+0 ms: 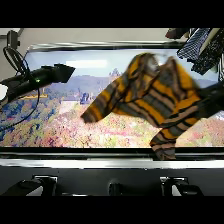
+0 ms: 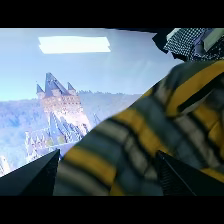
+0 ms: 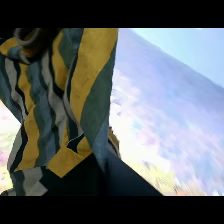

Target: Fold the clothes and pants, and hang the long-sleeved shirts on hangers.

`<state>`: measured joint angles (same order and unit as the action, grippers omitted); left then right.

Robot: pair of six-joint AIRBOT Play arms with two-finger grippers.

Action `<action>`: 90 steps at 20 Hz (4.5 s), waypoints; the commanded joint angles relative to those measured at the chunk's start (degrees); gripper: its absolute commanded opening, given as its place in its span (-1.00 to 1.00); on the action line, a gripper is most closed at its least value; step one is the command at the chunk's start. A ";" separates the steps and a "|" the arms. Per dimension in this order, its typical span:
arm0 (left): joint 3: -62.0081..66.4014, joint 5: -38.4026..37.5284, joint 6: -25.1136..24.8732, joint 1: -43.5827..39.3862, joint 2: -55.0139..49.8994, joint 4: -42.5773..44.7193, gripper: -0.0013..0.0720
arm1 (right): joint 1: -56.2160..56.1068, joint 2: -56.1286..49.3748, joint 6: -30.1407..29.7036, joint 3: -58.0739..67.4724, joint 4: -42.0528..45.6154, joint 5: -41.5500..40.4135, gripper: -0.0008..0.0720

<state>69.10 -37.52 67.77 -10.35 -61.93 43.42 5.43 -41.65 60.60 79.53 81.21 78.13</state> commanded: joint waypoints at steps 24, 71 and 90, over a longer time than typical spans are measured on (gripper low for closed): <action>0.04 -10.10 1.90 -0.11 0.22 0.09 0.87 | 4.96 -27.30 62.14 37.42 73.33 -4.98 -0.94; 0.02 -16.96 5.99 3.74 2.16 8.59 0.88 | 21.16 -23.76 23.52 31.89 -15.04 -0.44 0.66; -11.76 -28.04 5.57 15.85 10.60 28.17 -0.90 | -25.09 -20.50 33.27 -14.08 4.52 -4.63 -0.79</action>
<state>57.87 -65.63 73.36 5.39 -51.31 70.37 -18.90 -62.17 93.34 66.48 85.73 72.49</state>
